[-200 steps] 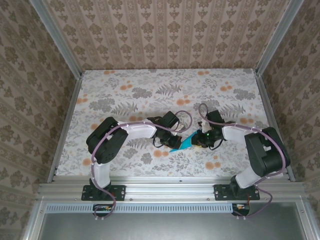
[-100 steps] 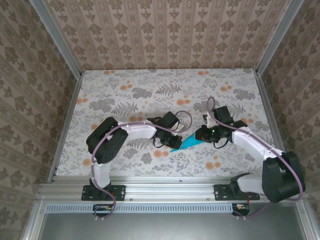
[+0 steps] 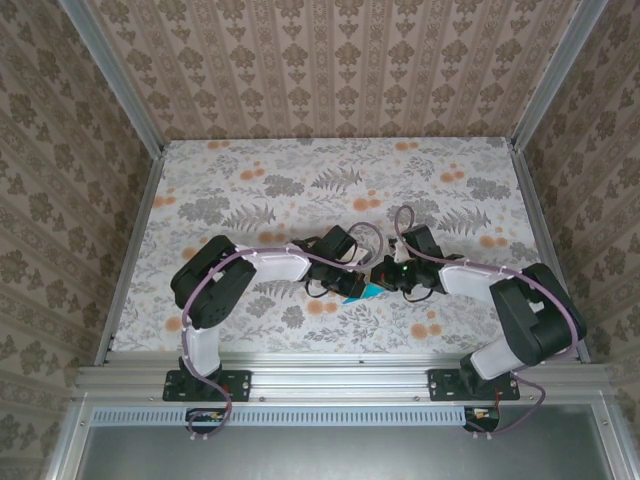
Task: Fold a paper plane with a square sheet of paper (pick it up from the middle)
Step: Fold the wing for the fifth time at the center of the table.
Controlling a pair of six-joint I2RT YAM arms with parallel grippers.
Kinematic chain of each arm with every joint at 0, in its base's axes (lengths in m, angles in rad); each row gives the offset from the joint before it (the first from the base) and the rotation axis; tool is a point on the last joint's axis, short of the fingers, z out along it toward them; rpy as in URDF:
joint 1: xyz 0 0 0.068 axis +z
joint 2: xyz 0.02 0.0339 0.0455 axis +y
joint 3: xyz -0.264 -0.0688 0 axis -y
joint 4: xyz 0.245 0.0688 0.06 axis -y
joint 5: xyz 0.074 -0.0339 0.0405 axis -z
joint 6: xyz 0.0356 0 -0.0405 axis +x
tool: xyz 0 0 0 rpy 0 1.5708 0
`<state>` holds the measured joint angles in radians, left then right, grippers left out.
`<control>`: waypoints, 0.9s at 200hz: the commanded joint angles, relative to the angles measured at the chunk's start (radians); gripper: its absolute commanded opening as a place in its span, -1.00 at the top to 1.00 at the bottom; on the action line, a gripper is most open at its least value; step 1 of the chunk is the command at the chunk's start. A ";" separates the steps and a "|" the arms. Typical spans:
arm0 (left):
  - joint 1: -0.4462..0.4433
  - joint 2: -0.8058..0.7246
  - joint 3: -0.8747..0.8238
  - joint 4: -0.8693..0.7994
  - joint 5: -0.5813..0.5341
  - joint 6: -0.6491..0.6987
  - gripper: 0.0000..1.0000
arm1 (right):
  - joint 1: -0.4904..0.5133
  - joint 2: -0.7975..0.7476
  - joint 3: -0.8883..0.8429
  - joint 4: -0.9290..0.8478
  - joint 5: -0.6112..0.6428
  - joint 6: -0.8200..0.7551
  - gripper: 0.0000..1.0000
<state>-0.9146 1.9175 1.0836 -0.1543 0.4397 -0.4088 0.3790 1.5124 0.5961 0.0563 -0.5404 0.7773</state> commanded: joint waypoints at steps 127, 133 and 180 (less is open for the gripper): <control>-0.007 0.070 -0.084 -0.107 -0.069 -0.003 0.91 | -0.043 0.143 0.025 0.003 0.157 -0.100 1.00; -0.007 0.071 -0.084 -0.109 -0.071 -0.001 0.90 | -0.051 0.144 0.028 -0.002 0.157 -0.104 1.00; -0.006 0.082 -0.095 -0.126 -0.081 0.010 0.91 | -0.092 0.150 0.064 -0.036 0.175 -0.124 1.00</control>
<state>-0.9146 1.9175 1.0607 -0.0982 0.4465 -0.4156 0.3332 1.6363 0.6361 0.0837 -0.4999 0.6899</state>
